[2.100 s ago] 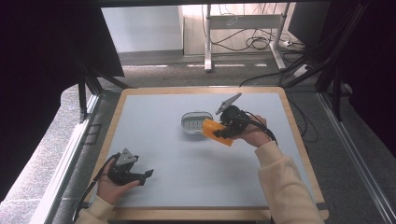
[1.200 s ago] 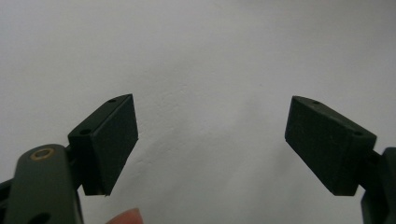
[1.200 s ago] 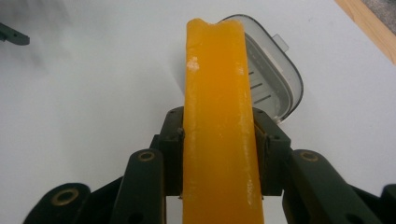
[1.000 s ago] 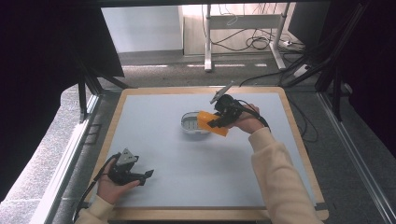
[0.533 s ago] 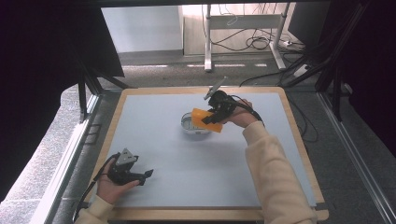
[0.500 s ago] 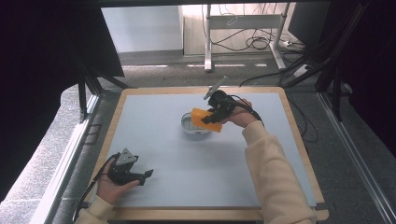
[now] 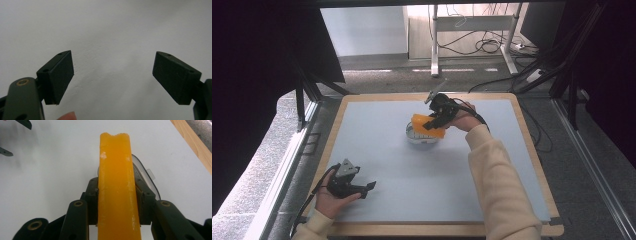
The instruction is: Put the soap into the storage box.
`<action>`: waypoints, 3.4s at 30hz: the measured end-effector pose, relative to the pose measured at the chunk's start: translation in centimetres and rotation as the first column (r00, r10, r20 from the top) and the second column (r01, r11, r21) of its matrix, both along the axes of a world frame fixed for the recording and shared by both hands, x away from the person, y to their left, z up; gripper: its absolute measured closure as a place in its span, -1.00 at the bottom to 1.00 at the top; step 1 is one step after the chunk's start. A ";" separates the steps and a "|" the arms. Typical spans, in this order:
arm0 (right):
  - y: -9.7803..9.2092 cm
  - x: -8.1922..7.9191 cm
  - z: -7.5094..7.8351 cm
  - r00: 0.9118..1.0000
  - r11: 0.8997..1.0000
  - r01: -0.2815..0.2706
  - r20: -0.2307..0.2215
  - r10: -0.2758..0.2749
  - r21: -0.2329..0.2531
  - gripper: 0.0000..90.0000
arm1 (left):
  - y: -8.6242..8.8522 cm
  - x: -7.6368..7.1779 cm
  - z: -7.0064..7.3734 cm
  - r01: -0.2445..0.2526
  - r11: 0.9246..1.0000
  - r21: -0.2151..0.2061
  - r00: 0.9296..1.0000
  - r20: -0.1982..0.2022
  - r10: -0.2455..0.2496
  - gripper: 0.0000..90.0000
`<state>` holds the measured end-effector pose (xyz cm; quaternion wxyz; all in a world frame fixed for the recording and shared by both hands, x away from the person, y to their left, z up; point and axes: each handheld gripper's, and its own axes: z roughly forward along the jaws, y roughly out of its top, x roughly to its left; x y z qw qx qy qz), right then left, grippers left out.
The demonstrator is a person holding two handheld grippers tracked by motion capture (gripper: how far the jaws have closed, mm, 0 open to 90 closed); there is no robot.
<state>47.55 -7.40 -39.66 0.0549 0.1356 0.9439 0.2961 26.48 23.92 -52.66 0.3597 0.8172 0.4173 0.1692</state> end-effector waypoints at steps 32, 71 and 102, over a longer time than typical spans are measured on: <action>2.7 3.7 -3.4 0.998 0.998 -0.056 -0.032 0.055 -0.036 0.38 | 0.0 0.1 -0.1 0.001 1.000 -0.003 1.000 -0.003 -0.001 -0.62; 1.3 4.0 -3.8 0.989 0.989 0.149 0.018 -0.149 0.002 -0.44 | -0.1 0.1 -0.2 0.008 1.000 0.007 1.000 -0.004 -0.008 -0.62; -6.3 -4.1 -3.2 0.915 0.906 0.371 0.088 -0.395 0.201 -0.52 | -0.1 -0.1 0.0 -0.010 1.000 0.000 1.000 0.012 0.010 -0.61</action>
